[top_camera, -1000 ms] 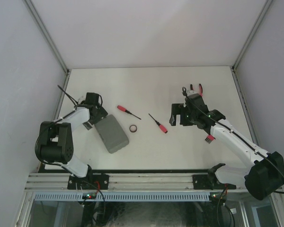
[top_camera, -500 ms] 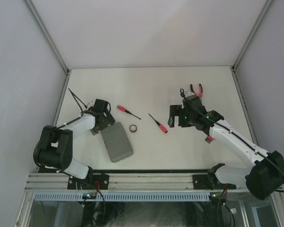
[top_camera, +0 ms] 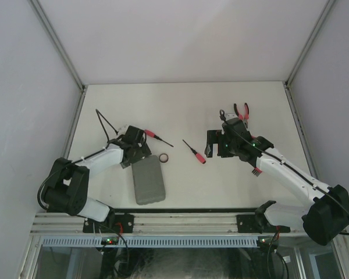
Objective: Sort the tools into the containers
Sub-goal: Move the storage box to the center of the board.
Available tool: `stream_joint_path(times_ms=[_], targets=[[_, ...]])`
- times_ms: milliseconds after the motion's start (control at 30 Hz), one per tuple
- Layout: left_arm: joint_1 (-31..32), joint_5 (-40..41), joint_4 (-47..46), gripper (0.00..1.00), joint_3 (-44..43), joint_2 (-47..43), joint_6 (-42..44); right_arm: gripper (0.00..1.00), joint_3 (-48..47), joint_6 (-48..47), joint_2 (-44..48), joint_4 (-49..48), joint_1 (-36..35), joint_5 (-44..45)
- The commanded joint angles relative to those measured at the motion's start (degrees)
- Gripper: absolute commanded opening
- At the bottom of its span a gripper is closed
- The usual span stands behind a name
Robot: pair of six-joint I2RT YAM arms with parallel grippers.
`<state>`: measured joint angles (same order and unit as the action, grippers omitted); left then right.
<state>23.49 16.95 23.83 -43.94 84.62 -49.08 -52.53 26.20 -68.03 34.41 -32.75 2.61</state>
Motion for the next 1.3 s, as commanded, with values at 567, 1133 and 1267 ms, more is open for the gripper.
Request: stream_joint_path(times_ms=[567,1133,1267], targets=[[0.2,2.9,4.1,1.00,5.4,-24.6,8.9,1.00,2.6,6.4,4.8,-6.6,-1.2,7.3],[1.6,-16.8,3.1,0.99,24.3,-47.6,4.3,0.96,4.4,5.3,-0.4,-9.9,-4.2,-2.9],[2.1,-17.2,2.6,0.97,25.7,-46.5,3.5,0.96,4.7,4.9,0.0,-10.8,-5.9,-2.6]])
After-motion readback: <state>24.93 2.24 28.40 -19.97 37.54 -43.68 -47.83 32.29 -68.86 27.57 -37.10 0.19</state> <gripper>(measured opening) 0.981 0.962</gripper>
